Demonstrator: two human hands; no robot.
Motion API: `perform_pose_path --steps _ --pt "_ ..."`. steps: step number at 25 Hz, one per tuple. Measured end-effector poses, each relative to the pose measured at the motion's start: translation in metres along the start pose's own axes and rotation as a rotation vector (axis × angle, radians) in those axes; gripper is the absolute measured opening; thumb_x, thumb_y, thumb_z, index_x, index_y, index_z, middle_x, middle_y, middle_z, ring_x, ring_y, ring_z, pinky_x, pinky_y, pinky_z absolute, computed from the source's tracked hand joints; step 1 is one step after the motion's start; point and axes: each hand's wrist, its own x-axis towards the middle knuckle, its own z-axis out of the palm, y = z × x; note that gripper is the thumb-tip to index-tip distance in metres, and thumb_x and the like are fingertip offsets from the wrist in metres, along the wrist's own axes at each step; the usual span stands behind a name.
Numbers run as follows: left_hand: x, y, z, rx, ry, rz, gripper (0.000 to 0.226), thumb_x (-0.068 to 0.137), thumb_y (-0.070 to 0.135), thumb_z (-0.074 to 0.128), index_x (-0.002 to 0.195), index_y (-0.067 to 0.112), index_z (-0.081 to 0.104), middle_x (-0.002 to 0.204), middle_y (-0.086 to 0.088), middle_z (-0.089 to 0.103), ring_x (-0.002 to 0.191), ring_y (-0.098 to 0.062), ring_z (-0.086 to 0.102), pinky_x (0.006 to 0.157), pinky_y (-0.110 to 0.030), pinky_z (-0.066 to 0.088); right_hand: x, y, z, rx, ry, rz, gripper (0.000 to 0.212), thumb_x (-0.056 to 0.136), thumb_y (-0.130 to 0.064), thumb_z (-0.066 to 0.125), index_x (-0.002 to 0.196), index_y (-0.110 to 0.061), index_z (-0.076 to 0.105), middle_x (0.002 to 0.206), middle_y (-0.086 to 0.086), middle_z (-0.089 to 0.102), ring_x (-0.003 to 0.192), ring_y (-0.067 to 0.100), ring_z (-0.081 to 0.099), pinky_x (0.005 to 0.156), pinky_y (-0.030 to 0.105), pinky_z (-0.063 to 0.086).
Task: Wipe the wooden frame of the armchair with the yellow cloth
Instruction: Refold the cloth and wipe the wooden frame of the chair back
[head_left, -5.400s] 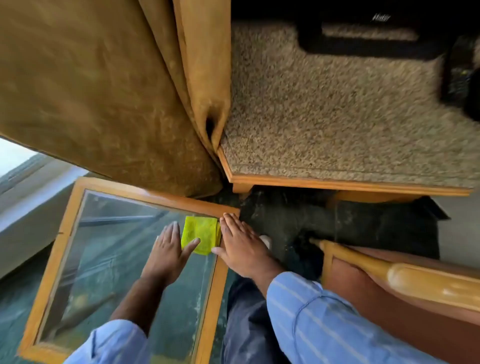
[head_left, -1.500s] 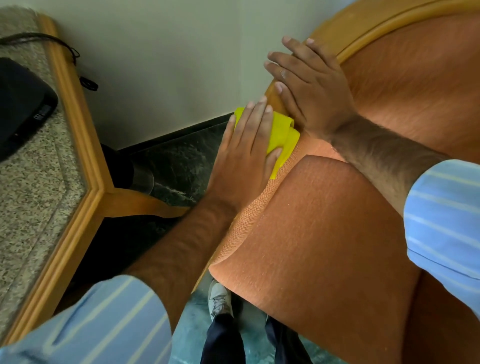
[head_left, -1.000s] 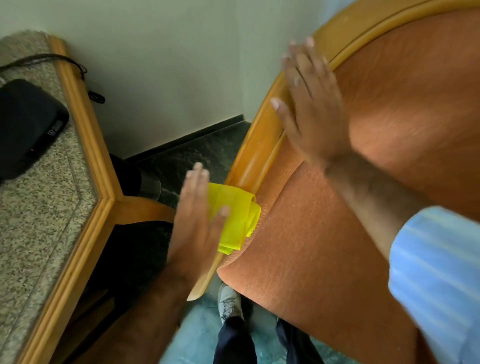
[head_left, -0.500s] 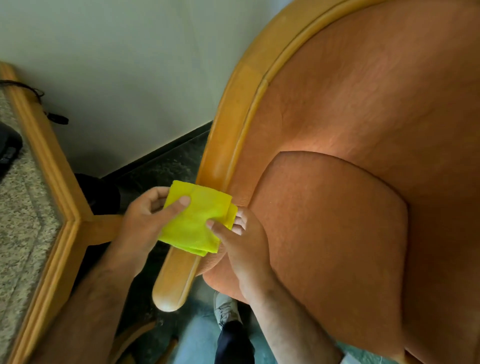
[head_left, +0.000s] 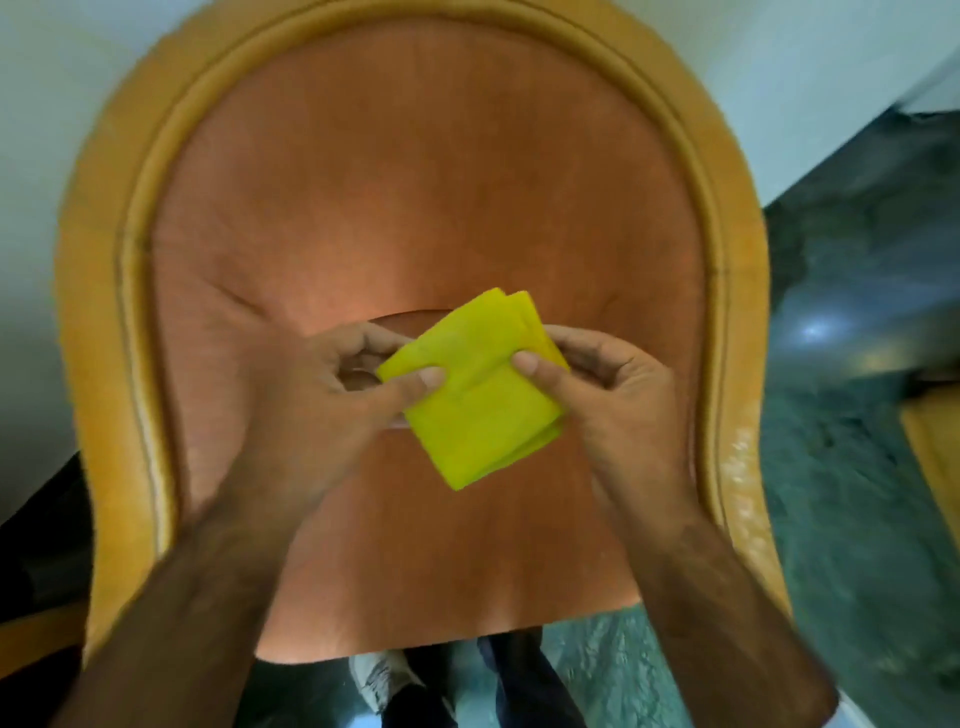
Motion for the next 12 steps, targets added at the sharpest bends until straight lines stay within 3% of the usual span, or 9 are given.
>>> perform_pose_path --steps 2,4,8,12 --pt "0.017 0.006 0.054 0.080 -0.066 0.037 0.017 0.082 0.007 0.087 0.091 0.017 0.078 0.087 -0.015 0.079 0.079 -0.032 0.078 0.066 -0.043 0.069 0.004 -0.008 -0.051 0.013 0.093 -0.025 0.026 0.083 -0.001 0.081 0.109 -0.005 0.079 0.102 0.008 0.084 0.099 0.024 0.080 0.084 0.035 0.064" --pt "0.029 0.008 0.103 0.147 -0.126 0.073 0.016 0.079 0.017 0.089 0.091 0.022 0.079 0.089 -0.014 0.081 0.083 -0.037 0.078 0.072 -0.053 0.068 0.003 -0.009 -0.098 0.033 0.176 -0.027 0.024 0.083 -0.007 0.081 0.106 -0.012 0.081 0.099 0.002 0.085 0.095 0.014 0.080 0.078 0.025 0.064" --pt "0.045 -0.003 0.193 0.267 -0.267 0.098 0.025 0.078 0.035 0.077 0.102 0.028 0.080 0.104 -0.010 0.078 0.093 -0.031 0.077 0.084 -0.054 0.065 0.003 0.009 -0.184 0.014 0.355 -0.023 0.031 0.075 -0.023 0.085 0.105 -0.019 0.082 0.103 0.001 0.084 0.098 0.014 0.079 0.080 0.021 0.062" --pt "0.051 -0.020 0.256 0.459 -0.265 0.216 0.022 0.082 0.030 0.083 0.102 0.020 0.081 0.094 -0.001 0.079 0.083 -0.021 0.075 0.077 -0.047 0.065 0.015 0.038 -0.235 -0.065 0.488 -0.033 0.021 0.084 -0.008 0.083 0.100 -0.022 0.081 0.092 -0.011 0.084 0.087 0.003 0.078 0.073 0.013 0.058"
